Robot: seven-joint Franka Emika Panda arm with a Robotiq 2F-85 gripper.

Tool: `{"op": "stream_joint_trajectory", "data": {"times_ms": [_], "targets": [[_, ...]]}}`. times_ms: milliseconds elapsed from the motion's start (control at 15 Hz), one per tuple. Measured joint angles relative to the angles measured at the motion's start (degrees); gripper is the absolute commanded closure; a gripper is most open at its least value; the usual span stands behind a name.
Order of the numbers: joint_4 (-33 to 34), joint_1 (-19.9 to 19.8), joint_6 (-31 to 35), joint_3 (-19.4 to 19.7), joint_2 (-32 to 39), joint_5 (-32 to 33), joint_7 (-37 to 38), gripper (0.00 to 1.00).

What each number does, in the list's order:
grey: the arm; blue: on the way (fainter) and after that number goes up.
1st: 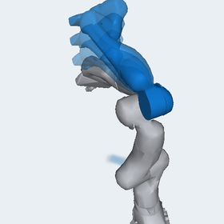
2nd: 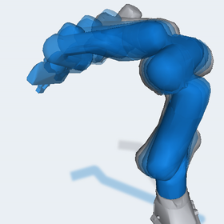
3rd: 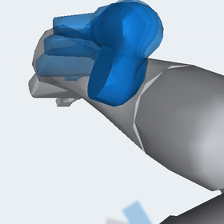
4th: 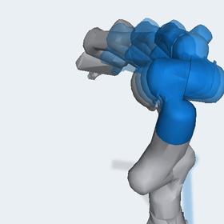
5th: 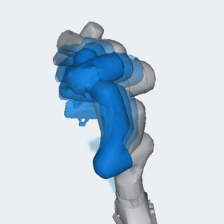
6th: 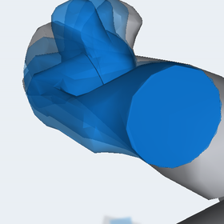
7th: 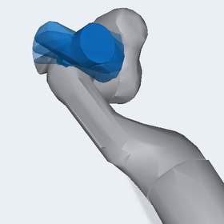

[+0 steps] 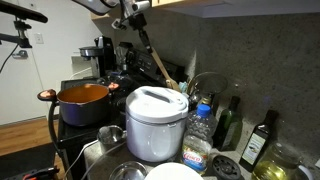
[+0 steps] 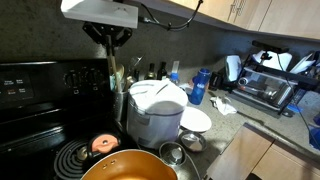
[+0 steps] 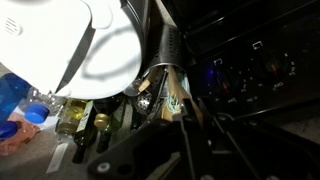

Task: Use a wooden spoon to mix in the pot then put the spoon back in the utensil holder

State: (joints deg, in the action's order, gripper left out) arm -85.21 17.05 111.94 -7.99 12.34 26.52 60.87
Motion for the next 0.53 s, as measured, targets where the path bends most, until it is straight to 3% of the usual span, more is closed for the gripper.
{"op": "stream_joint_trajectory", "data": {"times_ms": [533], "targets": [[8.72, 0.65, -11.79, -0.58, -0.18, -2.64, -3.45, 0.97]]}}
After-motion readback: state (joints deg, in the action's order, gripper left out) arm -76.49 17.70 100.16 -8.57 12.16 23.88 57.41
